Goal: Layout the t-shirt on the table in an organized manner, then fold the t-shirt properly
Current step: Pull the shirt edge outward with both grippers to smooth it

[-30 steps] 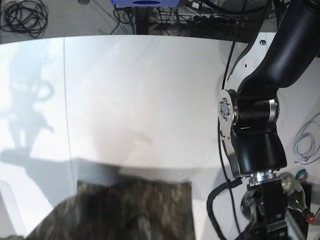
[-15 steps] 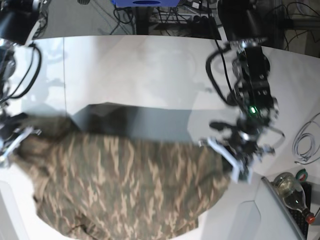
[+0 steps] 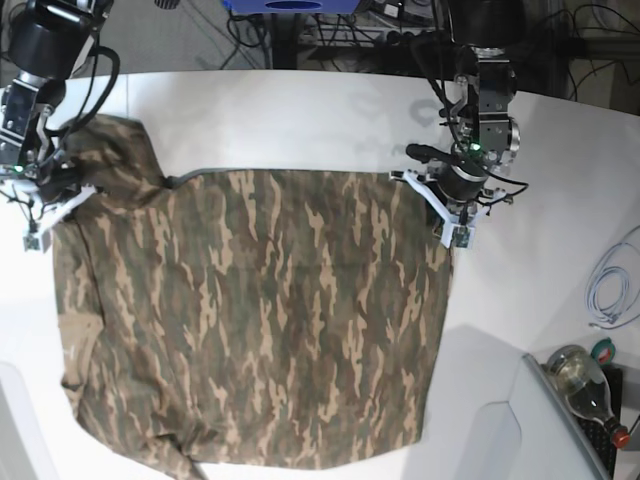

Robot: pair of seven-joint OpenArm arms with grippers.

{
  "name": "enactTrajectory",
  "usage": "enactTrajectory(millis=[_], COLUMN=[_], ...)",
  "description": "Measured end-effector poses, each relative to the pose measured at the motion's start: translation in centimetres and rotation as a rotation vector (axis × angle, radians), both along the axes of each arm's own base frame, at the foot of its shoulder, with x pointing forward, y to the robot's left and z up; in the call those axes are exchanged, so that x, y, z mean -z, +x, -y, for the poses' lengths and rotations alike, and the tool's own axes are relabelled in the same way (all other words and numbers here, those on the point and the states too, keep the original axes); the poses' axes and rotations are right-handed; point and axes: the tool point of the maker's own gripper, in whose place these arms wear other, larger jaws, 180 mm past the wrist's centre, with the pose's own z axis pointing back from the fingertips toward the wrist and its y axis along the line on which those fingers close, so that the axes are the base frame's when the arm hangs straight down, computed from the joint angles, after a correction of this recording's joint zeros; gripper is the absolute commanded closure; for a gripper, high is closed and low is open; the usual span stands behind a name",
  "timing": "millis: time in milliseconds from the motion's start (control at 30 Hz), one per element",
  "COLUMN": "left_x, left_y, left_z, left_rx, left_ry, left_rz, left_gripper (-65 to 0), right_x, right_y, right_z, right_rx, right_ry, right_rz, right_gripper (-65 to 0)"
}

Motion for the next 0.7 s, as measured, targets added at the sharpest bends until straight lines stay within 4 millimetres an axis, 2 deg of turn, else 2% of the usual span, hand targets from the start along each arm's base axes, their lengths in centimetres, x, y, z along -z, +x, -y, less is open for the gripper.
enactTrajectory(millis=[200,267,333,400,467,533,633,700], left_x=[0.2,0.3,0.4,0.4,0.4,0.3,-1.0,-3.1], left_y=[-0.3,-0.5,-0.8,-0.9,-1.5,-2.7,-4.3,-4.4], left_z=[0.4,0.3,0.3,0.2,-0.4,-1.8,-6.0,-8.8], left_rx=[0.004,0.003,0.003,0.005,0.009,-0.013,-0.126,-0.19], left_ry=[-0.011,-0.01,-0.009,-0.005,0.006,0.016,0.064,0.102], left_rz=[-0.002,-0.007,-0.007,-0.009,-0.013,-0.019,-0.011,0.043], left_gripper=[0.0,0.0,0.0,0.0,0.0,0.0,-1.3,-9.9], right_x=[-0.3,0.2,0.4,-0.8,-3.1,-5.7,-8.0,-8.4], right_y=[-1.0,-2.3,-3.7,-3.9,-3.1,-2.4,-1.8,-1.3], right_z=[3.3,3.0,3.0,3.2,2.9,2.7,3.2,3.1], right_rx=[0.157,0.154,0.152,0.156,0.145,0.119,0.107,0.087], right_ry=[-0.072,-0.069,-0.073,-0.103,-0.131,-0.166,-0.211,-0.22], right_rz=[-0.009,-0.044,-0.095,-0.085,-0.009,0.062,0.115,0.121], right_gripper=[-2.0,-9.8,-21.5,-30.8,-33.5,-33.5,-33.5,-33.5])
